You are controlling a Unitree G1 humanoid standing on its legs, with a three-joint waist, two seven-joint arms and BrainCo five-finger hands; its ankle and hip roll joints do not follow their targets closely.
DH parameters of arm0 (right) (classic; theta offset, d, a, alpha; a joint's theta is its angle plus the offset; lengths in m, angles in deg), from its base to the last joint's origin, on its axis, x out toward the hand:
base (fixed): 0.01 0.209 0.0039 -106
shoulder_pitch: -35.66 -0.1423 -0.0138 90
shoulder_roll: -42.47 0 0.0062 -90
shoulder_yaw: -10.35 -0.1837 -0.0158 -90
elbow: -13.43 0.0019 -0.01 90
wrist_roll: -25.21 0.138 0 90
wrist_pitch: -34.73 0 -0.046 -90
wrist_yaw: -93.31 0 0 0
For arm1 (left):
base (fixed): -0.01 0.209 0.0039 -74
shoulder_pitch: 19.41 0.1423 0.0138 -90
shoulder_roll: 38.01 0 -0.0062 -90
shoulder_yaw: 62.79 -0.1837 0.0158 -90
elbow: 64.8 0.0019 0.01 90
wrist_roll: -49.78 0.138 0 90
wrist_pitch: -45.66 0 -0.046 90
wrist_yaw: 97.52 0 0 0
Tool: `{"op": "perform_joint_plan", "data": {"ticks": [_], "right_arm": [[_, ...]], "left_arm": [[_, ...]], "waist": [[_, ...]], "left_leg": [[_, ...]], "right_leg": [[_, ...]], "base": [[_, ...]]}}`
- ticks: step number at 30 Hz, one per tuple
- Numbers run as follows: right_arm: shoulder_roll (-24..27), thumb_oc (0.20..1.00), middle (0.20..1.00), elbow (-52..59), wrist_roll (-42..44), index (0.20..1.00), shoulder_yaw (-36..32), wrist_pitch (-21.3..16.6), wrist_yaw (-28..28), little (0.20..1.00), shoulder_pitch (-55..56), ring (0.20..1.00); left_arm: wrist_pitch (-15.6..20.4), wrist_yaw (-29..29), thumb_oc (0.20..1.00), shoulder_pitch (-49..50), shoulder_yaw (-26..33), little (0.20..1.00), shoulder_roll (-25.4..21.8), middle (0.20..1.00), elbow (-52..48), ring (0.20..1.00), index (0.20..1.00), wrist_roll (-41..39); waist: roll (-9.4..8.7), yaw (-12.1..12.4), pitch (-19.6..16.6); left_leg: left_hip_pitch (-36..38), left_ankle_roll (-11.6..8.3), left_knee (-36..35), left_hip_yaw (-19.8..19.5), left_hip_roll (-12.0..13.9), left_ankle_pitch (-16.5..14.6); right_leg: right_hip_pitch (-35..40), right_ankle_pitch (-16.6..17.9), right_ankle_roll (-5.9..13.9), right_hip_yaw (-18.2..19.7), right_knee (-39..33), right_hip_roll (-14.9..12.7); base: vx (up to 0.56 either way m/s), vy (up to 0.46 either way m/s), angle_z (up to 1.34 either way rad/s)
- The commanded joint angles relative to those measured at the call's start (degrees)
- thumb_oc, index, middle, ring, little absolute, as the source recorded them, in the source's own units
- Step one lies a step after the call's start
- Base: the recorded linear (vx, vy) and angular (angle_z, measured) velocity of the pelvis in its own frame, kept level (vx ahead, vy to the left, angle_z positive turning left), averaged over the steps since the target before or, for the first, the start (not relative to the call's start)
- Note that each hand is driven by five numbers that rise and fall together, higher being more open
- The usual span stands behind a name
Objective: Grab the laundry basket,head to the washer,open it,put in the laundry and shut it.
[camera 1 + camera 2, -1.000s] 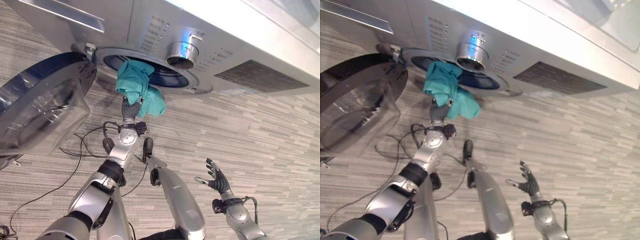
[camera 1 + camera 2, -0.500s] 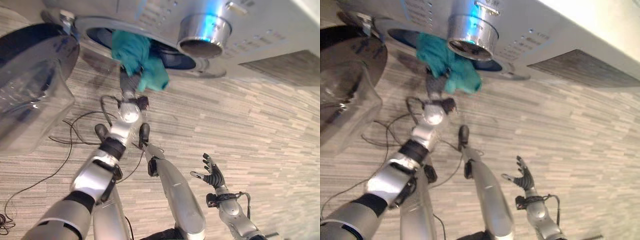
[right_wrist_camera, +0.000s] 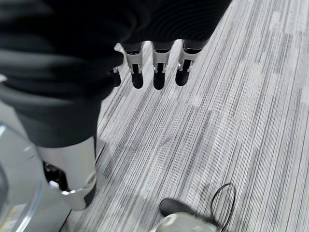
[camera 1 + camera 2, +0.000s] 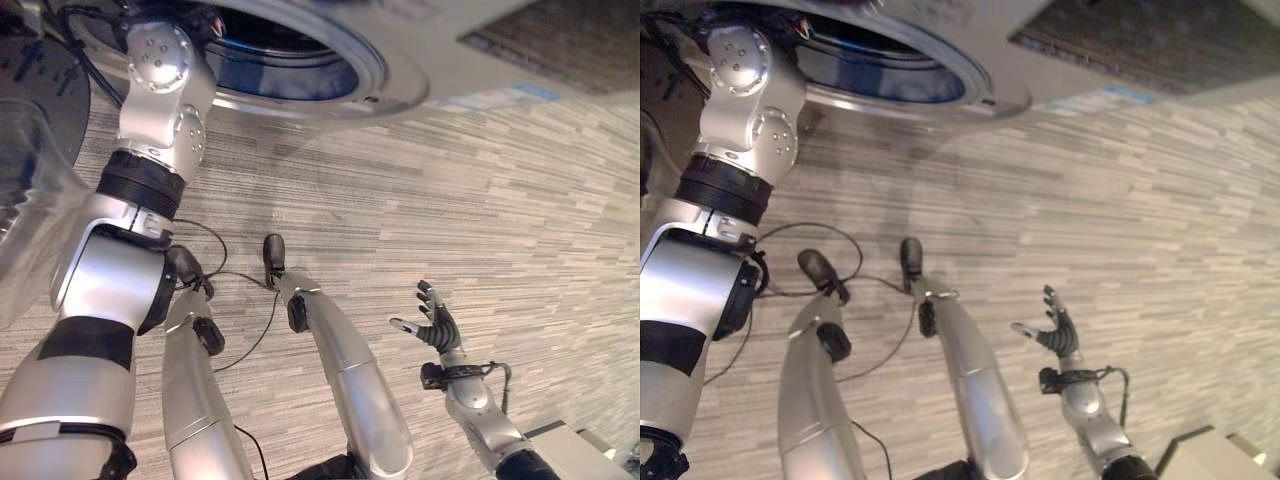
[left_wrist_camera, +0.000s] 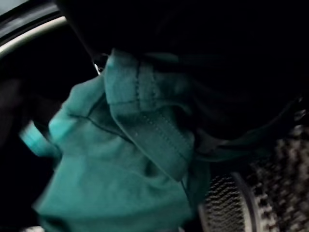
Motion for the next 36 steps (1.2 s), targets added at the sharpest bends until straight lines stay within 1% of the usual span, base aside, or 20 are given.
{"op": "perform_joint_plan", "data": {"ticks": [1, 2, 3, 4, 5, 7, 9, 10, 11, 13, 15, 16, 19, 25, 28, 29, 31, 32, 33, 36], "right_arm": [[6.0, 1.0, 1.0, 4.6, 0.7, 1.0, -6.1, 2.5, -1.5, 1.0, 3.3, 1.0], [6.0, 1.0, 1.0, 4.7, 0.7, 1.0, -6.3, 2.7, -1.4, 1.0, 3.3, 1.0], [7.6, 1.0, 1.0, 5.6, 0.9, 1.0, -7.9, 3.1, -1.5, 1.0, 3.1, 1.0], [7.6, 1.0, 1.0, 5.8, 0.9, 1.0, -8.0, 3.2, -1.4, 1.0, 3.0, 1.0], [9.6, 1.0, 1.0, 6.7, 2.0, 1.0, -10.6, 3.5, -0.3, 1.0, 4.0, 1.0], [10.0, 1.0, 1.0, 6.4, 2.6, 1.0, -11.7, 4.4, 0.0, 1.0, 3.5, 1.0], [10.7, 1.0, 1.0, 6.4, 3.4, 1.0, -12.8, 5.1, 0.9, 1.0, 3.5, 1.0], [10.6, 1.0, 1.0, 6.4, 3.4, 1.0, -12.8, 5.1, 0.9, 1.0, 3.4, 1.0], [10.5, 1.0, 1.0, 5.9, 3.8, 1.0, -12.3, 5.4, 2.7, 1.0, 3.8, 1.0], [10.4, 1.0, 1.0, 4.3, 5.0, 1.0, -11.3, 5.2, 4.0, 1.0, 2.9, 1.0], [9.2, 1.0, 1.0, 4.2, 6.2, 1.0, -10.0, 4.7, 5.9, 1.0, 3.5, 1.0], [9.2, 1.0, 1.0, 2.4, 6.7, 1.0, -7.7, 4.6, 6.7, 1.0, 2.7, 1.0], [9.4, 1.0, 1.0, 1.6, 7.3, 1.0, -6.5, 4.3, 7.3, 1.0, 2.5, 1.0], [11.1, 1.0, 1.0, 5.8, 6.5, 1.0, -6.2, 4.7, 7.0, 1.0, 3.8, 1.0], [10.8, 1.0, 1.0, 6.2, 6.6, 1.0, -6.8, 4.8, 6.8, 1.0, 5.0, 1.0], [9.8, 1.0, 1.0, 5.3, 7.1, 1.0, -6.7, 4.9, 7.0, 1.0, 5.1, 1.0], [9.3, 1.0, 1.0, 4.6, 7.6, 1.0, -6.3, 4.9, 7.3, 1.0, 5.1, 1.0], [8.4, 1.0, 1.0, 3.8, 8.3, 1.0, -6.0, 5.1, 8.2, 1.0, 5.6, 1.0], [8.4, 1.0, 1.0, 3.8, 8.3, 1.0, -6.0, 5.1, 8.2, 1.0, 5.6, 1.0], [6.5, 1.0, 1.0, 2.4, 8.3, 1.0, -6.4, 5.5, 8.8, 1.0, 7.0, 1.0]], "left_arm": [[9.9, -2.6, 0.241, -15.6, 1.3, 0.241, -1.1, 0.241, -4.7, 0.241, 0.241, -7.3], [9.8, -2.9, 0.454, -16.0, 1.2, 0.454, -1.1, 0.454, -4.3, 0.454, 0.454, -7.6], [5.6, -4.9, 1.0, -19.0, -1.7, 1.0, -2.5, 1.0, 0.7, 1.0, 1.0, -8.9], [5.5, -5.6, 1.0, -19.8, -1.9, 1.0, -2.7, 1.0, 1.5, 1.0, 1.0, -9.5], [-4.3, -12.8, 1.0, -23.0, -8.0, 1.0, -7.2, 1.0, 14.7, 1.0, 1.0, -9.0], [-5.5, -15.9, 1.0, -25.6, -10.8, 1.0, -9.8, 1.0, 18.5, 1.0, 1.0, -8.1], [-12.4, -20.5, 1.0, -25.6, -17.8, 1.0, -12.0, 1.0, 23.6, 1.0, 1.0, 4.6], [-12.4, -20.8, 1.0, -26.0, -18.0, 1.0, -11.9, 1.0, 24.0, 1.0, 1.0, 4.7], [-15.5, -22.8, 1.0, -26.8, -23.7, 1.0, -12.8, 1.0, 27.0, 1.0, 1.0, 16.9], [-18.9, -22.8, 1.0, -28.6, -30.7, 1.0, -12.0, 1.0, 31.7, 1.0, 1.0, 31.5], [-21.8, -21.8, 1.0, -26.1, -34.1, 1.0, -11.7, 1.0, 35.4, 1.0, 1.0, 44.4], [-23.4, -22.2, 1.0, -27.2, -35.3, 1.0, -9.1, 1.0, 37.3, 1.0, 1.0, 48.5], [-24.6, -22.6, 1.0, -28.5, -37.7, 1.0, -6.0, 1.0, 37.9, 1.0, 1.0, 54.0], [-25.0, -20.7, 1.0, -31.2, -38.2, 1.0, -0.4, 1.0, 35.3, 1.0, 1.0, 55.4], [-23.5, -18.9, 1.0, -30.4, -37.5, 1.0, 0.9, 1.0, 27.4, 1.0, 1.0, 56.5], [-22.6, -17.9, 1.0, -28.1, -36.5, 1.0, 0.7, 1.0, 20.9, 1.0, 1.0, 56.7], [-22.7, -17.3, 1.0, -25.9, -35.7, 1.0, -0.2, 1.0, 17.5, 1.0, 1.0, 57.4], [-22.8, -16.8, 1.0, -21.1, -33.4, 1.0, -2.8, 1.0, 10.5, 1.0, 1.0, 58.3], [-22.8, -16.8, 1.0, -20.9, -33.3, 1.0, -2.9, 1.0, 10.4, 1.0, 1.0, 58.4], [-22.0, -17.0, 1.0, -8.3, -26.3, 1.0, -8.9, 1.0, -3.2, 1.0, 1.0, 57.7]], "waist": [[2.65, 2.8, 0.2], [2.66, 2.9, 0.2], [3.24, 2.9, 0.0], [3.22, 2.9, 0.1], [4.06, 2.8, -0.5], [4.44, 3.2, -0.4], [5.87, 4.3, -0.3], [5.75, 4.3, -0.2], [6.64, 4.5, -0.5], [6.45, 4.7, -0.7], [5.95, 4.9, -0.7], [5.32, 4.8, -1.0], [4.63, 4.6, -1.6], [4.61, 4.6, -2.6], [5.47, 5.5, -2.8], [6.08, 6.3, -2.6], [6.47, 6.7, -2.5], [6.75, 7.4, -2.2], [6.77, 7.4, -2.2], [7.46, 8.9, -1.3]], "left_leg": [[-3.8, 0.29, 8.1, -1.2, 1.3, -8.4], [-4.0, 0.31, 8.4, -1.2, 1.3, -8.6], [-5.0, 0.55, 11.1, -1.4, 1.2, -9.4], [-5.4, 0.56, 11.6, -1.4, 1.3, -9.6], [-6.1, 1.2, 13.9, -1.6, 1.5, -11.0], [-6.4, 1.65, 14.7, -1.4, 1.7, -11.6], [-5.8, 2.43, 15.8, -0.8, 1.5, -12.7], [-5.8, 2.52, 15.7, -0.7, 1.5, -12.5], [-5.3, 2.55, 15.0, 0.1, 1.2, -12.1], [-4.4, 2.41, 14.0, 0.6, 1.1, -11.6], [-4.0, 2.37, 13.0, 1.3, 1.2, -10.8], [-3.7, 2.17, 12.2, 1.5, 1.1, -10.4], [-4.0, 2.14, 11.1, 1.4, 0.9, -9.7], [-4.8, 1.98, 10.4, 1.0, 0.6, -9.3], [-4.8, 1.83, 9.7, 0.8, 0.1, -9.0], [-4.4, 1.73, 8.8, 0.9, -0.2, -8.7], [-3.7, 1.61, 7.8, 0.8, -0.3, -8.3], [-2.4, 1.3, 5.8, 0.8, -0.4, -7.5], [-2.3, 1.3, 5.8, 0.8, -0.4, -7.5], [0.7, 0.76, 2.3, 1.1, -0.6, -6.1]], "right_leg": [[0.2, -9.1, -0.3, 1.6, 9.1, 0.0], [0.0, -9.3, -0.34, 1.6, 9.4, 0.0], [-0.8, -10.0, -1.13, 2.2, 11.8, -0.3], [-1.1, -10.3, -1.14, 2.2, 12.2, -0.3], [-1.9, -11.2, -1.47, 2.5, 14.2, -0.6], [-2.2, -11.5, -1.64, 2.5, 14.9, -0.7], [-1.6, -12.2, -1.71, 2.2, 15.9, -1.8], [-1.7, -12.1, -1.76, 2.1, 15.9, -1.9], [-1.6, -11.8, -1.55, 2.1, 15.8, -2.1], [-1.5, -11.9, -1.74, 2.4, 15.5, -1.9], [-1.5, -11.3, -1.82, 2.5, 14.9, -1.8], [-1.4, -10.9, -1.87, 2.8, 14.1, -1.4], [-1.6, -10.0, -1.57, 2.9, 13.1, -1.1], [-2.5, -10.0, -1.58, 2.8, 13.0, -1.1], [-2.5, -9.8, -1.2, 2.6, 12.8, -1.6], [-2.2, -9.6, -1.0, 2.4, 12.4, -1.7], [-1.7, -9.4, -0.8, 2.2, 11.8, -1.7], [-0.6, -9.0, -0.57, 1.9, 10.6, -1.6], [-0.5, -9.0, -0.56, 1.9, 10.5, -1.6], [2.3, -7.9, -0.08, 1.2, 7.3, -1.5]], "base": [[0.07, 0.054, 0.06], [0.05, 0.052, -0.03], [0.03, 0.014, -0.11], [0.05, 0.067, -0.16], [0.04, 0.054, -0.16], [0.03, 0.062, -0.16], [0.02, 0.037, -0.09], [-0.01, 0.03, 0.05], [-0.02, 0.033, 0.06], [-0.02, 0.023, 0.14], [-0.05, -0.002, 0.05], [-0.06, -0.018, -0.04], [-0.03, -0.019, 0.04], [0.0, -0.013, 0.01], [-0.01, -0.032, 0.07], [-0.01, -0.021, 0.11], [-0.04, -0.003, 0.14], [-0.05, 0.003, 0.1], [-0.06, 0.0, 0.09], [-0.07, -0.001, 0.08]]}}
